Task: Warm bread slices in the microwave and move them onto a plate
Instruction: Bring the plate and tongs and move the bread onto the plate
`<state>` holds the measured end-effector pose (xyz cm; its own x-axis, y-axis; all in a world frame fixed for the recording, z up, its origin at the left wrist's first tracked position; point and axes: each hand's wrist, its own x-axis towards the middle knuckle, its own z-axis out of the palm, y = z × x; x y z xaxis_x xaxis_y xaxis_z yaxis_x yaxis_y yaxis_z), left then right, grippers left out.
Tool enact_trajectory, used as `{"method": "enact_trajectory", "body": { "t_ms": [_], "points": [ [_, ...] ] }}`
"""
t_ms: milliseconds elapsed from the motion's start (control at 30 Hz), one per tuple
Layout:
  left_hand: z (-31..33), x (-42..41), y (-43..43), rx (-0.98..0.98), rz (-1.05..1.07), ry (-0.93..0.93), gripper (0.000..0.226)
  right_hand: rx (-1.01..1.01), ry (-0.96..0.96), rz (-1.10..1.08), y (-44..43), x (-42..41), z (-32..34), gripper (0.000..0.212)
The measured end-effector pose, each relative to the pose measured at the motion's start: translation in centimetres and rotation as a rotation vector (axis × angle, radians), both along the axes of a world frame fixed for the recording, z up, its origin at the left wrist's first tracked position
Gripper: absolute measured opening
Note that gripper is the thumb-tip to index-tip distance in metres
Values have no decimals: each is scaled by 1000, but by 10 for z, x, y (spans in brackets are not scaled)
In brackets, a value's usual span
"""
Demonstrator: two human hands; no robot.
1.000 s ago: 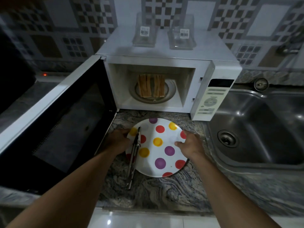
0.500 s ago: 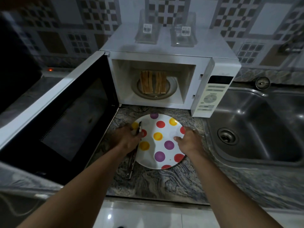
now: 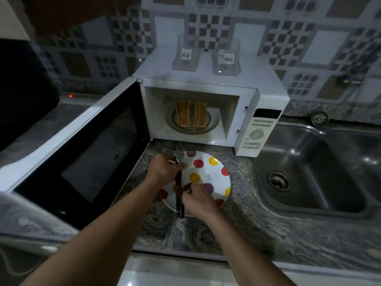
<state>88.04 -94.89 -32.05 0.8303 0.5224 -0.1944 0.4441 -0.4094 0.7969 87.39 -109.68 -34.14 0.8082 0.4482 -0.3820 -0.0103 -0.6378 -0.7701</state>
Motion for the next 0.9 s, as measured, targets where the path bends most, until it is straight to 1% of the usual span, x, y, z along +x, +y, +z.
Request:
{"method": "enact_trajectory", "body": {
  "t_ms": [67,133,167,233,267,300,400,533,633,733,767,833,867,900],
  "points": [
    [13,2,-1,-141,-4,-80,33,95,139,-26,0,0,10,34],
    [29,1,-2,-209,-1,-154,38,179,200,-56,-4,0,23,31],
    [39,-1,-4,-239,1,-187,34,240,234,-73,-7,0,31,31],
    [54,-3,-7,-332,10,-226,19,422,385,-121,-10,0,44,32],
    [62,-4,-10,-387,3,-235,18,492,440,-138,-11,0,50,33],
    [68,-5,-11,-430,-9,-242,19,527,457,-148,-13,0,55,33],
    [88,-7,-19,-493,-38,-268,26,534,392,-139,-19,1,65,27],
    [104,-2,-21,-497,-26,-273,33,526,340,-114,-24,5,78,23],
    [111,0,-19,-461,-49,-300,26,467,265,-90,-27,7,86,22],
    [116,1,-15,-440,-129,-331,20,394,173,-73,-28,9,88,22],
    [115,1,-14,-416,-155,-325,22,380,159,-56,-29,10,87,26],
    [117,-1,-12,-383,-178,-308,26,332,126,-27,-29,9,88,42],
    [119,-1,-11,-372,-189,-306,25,307,88,-18,-28,9,90,45],
    [120,0,-10,-362,-198,-306,25,288,38,-14,-26,9,92,44]
  ]
}}
